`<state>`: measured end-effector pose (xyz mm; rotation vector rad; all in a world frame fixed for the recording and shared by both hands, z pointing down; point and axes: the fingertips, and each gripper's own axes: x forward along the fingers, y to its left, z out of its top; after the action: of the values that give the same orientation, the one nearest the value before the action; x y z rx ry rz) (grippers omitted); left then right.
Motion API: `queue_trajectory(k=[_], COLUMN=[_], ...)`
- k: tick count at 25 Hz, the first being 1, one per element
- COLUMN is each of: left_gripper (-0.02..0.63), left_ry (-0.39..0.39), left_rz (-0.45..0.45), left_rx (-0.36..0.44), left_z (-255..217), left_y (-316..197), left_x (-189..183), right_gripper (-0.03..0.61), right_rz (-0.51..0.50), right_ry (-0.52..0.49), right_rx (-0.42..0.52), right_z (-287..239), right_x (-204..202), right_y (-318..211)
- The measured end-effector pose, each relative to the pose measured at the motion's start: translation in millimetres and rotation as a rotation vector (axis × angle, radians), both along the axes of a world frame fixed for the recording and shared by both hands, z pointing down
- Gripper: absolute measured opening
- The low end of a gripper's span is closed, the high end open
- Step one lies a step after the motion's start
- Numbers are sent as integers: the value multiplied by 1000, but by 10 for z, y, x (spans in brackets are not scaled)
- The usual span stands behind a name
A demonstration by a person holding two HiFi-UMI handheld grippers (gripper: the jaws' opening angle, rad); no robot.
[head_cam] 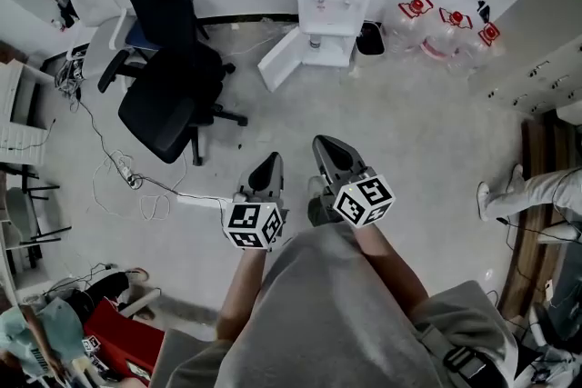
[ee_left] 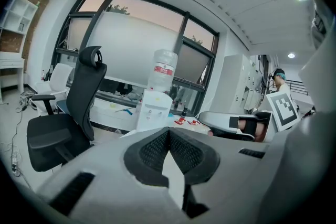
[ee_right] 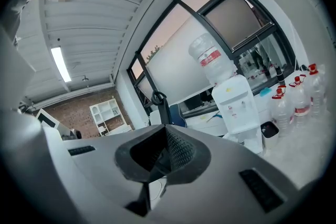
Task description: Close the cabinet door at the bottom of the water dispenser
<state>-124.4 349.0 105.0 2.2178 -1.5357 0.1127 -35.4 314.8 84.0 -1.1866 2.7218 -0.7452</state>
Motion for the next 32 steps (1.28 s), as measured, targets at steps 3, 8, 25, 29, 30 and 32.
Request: queue_trajectory(k=[3,8,25,29,30,32], left_gripper=[8,8,3,5,5,5], left_ry=[14,31,-35,15,22,19], left_rz=[-14,-24,76,112,122,146], left_rx=[-9,-2,-10,-45,-46,-41], left_z=[55,169,846,1034,1078,1170], left_y=[-268,-570,-1817,-2238,-2341,-2533], left_x=[37,36,-549,-722,-768,-859], right_gripper=[9,9,9,9,8,8], right_rz=[-8,-10,42,71,82,99], right_ry=[-12,-34,15,30,25,29], right_rx=[-27,-78,-148,-205,-222,-250], right_z=[81,244,876,1146,1208,1335], right_x=[46,93,-445,-668,-720,-820], right_y=[-259,-538,-1669,-2021,-2114,-2291])
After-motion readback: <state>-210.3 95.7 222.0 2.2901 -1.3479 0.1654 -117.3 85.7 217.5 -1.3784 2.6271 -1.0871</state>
